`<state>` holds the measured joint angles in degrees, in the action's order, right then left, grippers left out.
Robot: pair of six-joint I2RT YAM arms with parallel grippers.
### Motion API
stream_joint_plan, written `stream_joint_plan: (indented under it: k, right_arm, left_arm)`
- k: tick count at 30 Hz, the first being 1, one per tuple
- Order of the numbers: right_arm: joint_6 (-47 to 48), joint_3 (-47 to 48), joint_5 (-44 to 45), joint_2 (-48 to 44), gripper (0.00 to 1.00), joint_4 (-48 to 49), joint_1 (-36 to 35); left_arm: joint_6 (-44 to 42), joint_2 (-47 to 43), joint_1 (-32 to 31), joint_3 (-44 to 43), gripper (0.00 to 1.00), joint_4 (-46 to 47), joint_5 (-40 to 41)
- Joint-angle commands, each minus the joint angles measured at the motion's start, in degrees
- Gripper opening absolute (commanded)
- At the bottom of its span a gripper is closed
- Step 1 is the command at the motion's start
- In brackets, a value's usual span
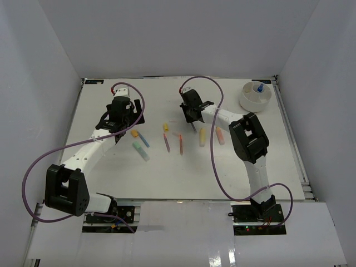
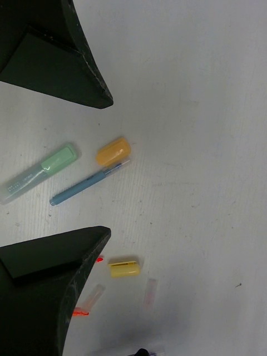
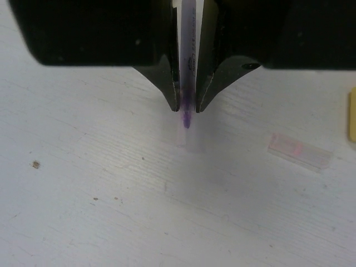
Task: Sort the stationery into containers
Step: Pick up the pen from the center of the board, then place the pen in the storage box.
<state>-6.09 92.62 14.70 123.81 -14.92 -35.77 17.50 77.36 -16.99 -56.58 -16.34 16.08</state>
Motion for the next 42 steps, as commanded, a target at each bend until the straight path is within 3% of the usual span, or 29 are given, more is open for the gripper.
stream_joint_plan:
  k: [1,9,14,18,24,31,42]
  right_arm:
    - [-0.3,1.9,-2.1,-6.1,0.08,0.7,0.5]
    - [-0.2,-11.2,0.2,-26.7,0.08,13.1,6.4]
    - [-2.2,-23.3,5.5,-37.0,0.08,26.1,16.4]
    - [-3.1,-28.9,8.4,-39.6,0.08,34.3,23.7]
    - [-1.4,-31.1,11.6,-37.7,0.08,46.3,31.3]
    - [-2.5,-28.2,9.4,-30.5,0.08,52.1,39.4]
    - [-7.1,-25.2,4.6,-19.7,0.08,58.4,43.8]
  left_arm:
    - [0.2,-2.7,-0.1,-1.3,0.98,0.3,-0.1]
    - [0.2,-3.8,-0.1,-0.7,0.98,1.0,0.4]
    - [0.3,-4.2,-0.1,-0.6,0.98,1.1,0.4]
    - [0.4,-4.7,0.0,-0.6,0.98,1.3,0.0]
    - [0.3,-4.8,-0.1,-0.1,0.98,1.8,0.2]
    - [-0.1,-4.1,-0.1,-0.2,0.98,1.8,0.8]
    - [-0.3,-2.9,-0.1,-0.1,0.98,1.8,1.2]
